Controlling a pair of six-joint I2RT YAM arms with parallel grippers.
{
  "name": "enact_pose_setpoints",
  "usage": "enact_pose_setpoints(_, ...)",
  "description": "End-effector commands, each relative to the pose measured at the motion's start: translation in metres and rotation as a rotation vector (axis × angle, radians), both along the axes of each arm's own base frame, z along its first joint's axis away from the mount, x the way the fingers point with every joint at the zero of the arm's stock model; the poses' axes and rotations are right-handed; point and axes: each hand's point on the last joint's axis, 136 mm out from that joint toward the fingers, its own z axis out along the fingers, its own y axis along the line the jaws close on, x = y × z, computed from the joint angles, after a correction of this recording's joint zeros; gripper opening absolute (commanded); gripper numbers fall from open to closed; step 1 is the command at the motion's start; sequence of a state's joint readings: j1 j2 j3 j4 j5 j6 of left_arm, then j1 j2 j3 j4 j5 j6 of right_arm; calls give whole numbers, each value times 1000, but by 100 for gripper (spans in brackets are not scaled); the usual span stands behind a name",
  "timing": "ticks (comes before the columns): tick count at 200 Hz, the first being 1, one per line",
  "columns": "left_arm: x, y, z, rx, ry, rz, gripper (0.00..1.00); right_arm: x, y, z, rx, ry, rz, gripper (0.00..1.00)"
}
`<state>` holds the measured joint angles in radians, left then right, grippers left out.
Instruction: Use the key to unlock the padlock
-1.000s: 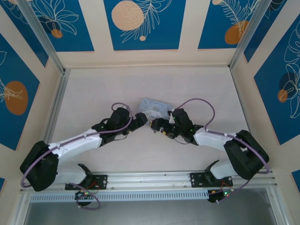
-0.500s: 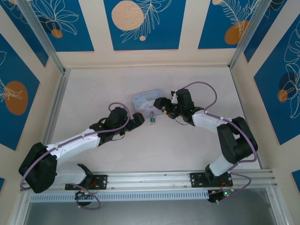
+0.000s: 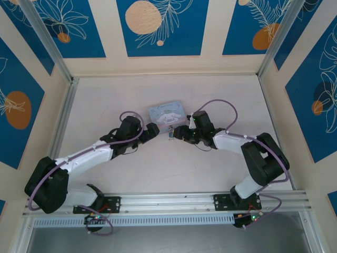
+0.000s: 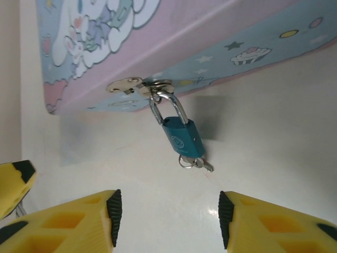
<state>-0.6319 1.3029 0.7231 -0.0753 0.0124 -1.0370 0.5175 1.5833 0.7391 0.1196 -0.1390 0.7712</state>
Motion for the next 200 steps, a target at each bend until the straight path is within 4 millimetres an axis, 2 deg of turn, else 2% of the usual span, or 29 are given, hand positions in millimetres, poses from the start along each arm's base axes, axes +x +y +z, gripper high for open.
enact_pose_setpoints(1, 7, -4, 10, -19, -15, -16, 100, 4, 7, -11, -71, -22, 53, 51)
enact_pose_setpoints(54, 10, -7, 7, -43, -5, -18, 100, 8, 16, -35, -126, -4, 69, 50)
enact_pose_setpoints(132, 14, -12, 1, -64, 11, -24, 100, 18, 22, -46, -156, -2, 63, 49)
enact_pose_setpoints(178, 14, -12, 0, -72, 15, -24, 100, 25, 23, -50, -178, -13, 56, 41)
enact_pose_setpoints(200, 15, -12, -1, -71, 17, -21, 100, 28, 21, -50, -183, -21, 46, 34)
